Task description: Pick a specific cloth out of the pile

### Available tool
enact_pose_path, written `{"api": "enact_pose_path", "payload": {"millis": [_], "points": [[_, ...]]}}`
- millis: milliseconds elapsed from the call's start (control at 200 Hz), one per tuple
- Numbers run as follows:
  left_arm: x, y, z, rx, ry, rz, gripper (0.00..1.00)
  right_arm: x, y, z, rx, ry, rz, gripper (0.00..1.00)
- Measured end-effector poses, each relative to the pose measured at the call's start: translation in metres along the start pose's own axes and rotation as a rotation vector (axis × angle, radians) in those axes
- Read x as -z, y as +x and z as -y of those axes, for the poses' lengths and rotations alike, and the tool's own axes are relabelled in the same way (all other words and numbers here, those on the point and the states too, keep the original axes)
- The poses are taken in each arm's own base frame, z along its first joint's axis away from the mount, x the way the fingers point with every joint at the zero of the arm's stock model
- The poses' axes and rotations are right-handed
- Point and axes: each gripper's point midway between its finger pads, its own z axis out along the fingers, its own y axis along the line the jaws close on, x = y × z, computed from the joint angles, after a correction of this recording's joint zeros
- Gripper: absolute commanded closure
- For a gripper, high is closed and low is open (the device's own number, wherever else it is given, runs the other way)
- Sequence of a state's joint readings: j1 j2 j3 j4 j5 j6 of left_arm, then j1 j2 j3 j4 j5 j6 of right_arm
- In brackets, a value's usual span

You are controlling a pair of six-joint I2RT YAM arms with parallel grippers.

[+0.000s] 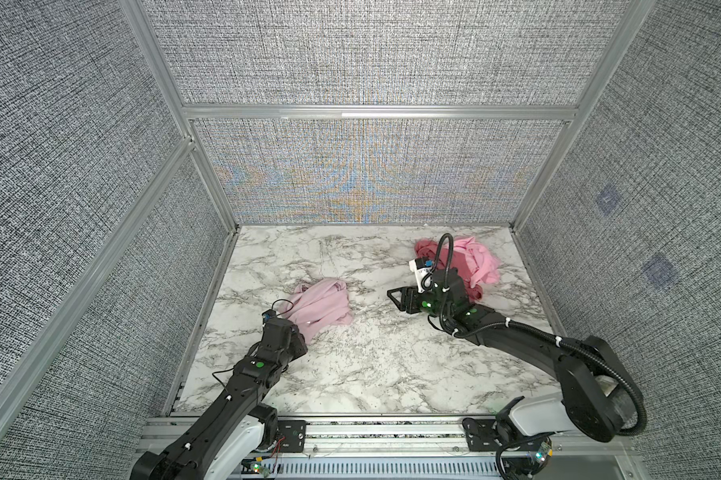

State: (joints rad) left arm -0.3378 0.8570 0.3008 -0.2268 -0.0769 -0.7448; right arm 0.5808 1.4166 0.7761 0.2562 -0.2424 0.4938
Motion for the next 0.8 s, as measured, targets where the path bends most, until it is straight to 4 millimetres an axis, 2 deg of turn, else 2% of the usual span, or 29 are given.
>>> {"api": "enact_pose_path", "payload": {"millis": [340, 656, 801], "points": [[-0.010, -0.008, 0.002, 0.003, 0.003, 0.047, 0.51, 0.007, -0.007, -0.005, 0.006, -0.008, 0.023, 0.38], [-0.012, 0.003, -0.008, 0.025, 0.003, 0.046, 0.49, 0.005, -0.005, -0.003, 0.003, 0.000, 0.014, 0.38], [-0.013, 0.004, -0.010, 0.039, 0.001, 0.052, 0.52, 0.003, -0.006, -0.003, 0.003, 0.000, 0.013, 0.38]]}}
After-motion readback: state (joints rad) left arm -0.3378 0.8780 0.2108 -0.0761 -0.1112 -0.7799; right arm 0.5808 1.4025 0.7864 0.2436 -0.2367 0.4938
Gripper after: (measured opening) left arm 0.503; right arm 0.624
